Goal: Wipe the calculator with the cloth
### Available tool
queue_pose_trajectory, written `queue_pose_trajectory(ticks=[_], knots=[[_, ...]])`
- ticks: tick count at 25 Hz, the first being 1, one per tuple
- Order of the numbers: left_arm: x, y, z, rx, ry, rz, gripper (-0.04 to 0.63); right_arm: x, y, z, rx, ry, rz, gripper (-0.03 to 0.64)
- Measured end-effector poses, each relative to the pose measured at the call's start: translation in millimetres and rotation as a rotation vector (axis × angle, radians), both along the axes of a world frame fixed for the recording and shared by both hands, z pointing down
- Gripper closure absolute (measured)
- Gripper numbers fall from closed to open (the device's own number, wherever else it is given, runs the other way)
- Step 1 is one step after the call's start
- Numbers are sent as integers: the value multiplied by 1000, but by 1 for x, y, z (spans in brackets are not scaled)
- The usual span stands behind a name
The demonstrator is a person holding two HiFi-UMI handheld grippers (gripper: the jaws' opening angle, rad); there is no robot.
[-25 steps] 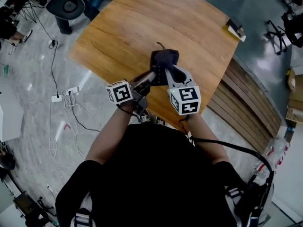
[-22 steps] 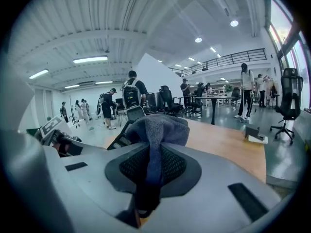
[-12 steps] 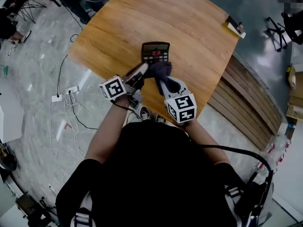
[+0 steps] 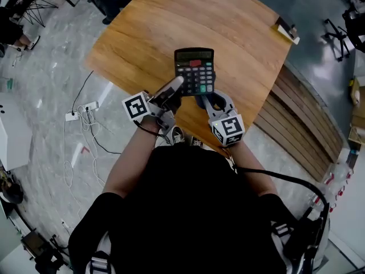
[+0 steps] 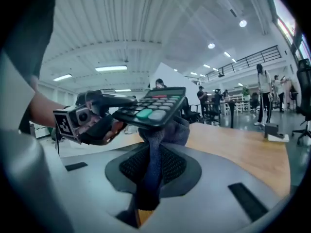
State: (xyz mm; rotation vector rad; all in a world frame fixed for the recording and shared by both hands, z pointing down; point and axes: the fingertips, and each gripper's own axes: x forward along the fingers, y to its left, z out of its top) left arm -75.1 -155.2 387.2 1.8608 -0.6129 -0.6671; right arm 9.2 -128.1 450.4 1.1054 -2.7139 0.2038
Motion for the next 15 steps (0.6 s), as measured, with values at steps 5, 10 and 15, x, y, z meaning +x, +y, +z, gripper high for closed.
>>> queue_pose_trajectory(ticks=[5,10,15], knots=[[16,13,4,-28,36,65,522,1,-10,-19,119,-111,-2,565],[18,18,7,-55,79,74,522,23,-32,-27,151,-167,83,565],[5,10,8,-80,107,14,523,-4,14,-31,160,-174,-15,565]])
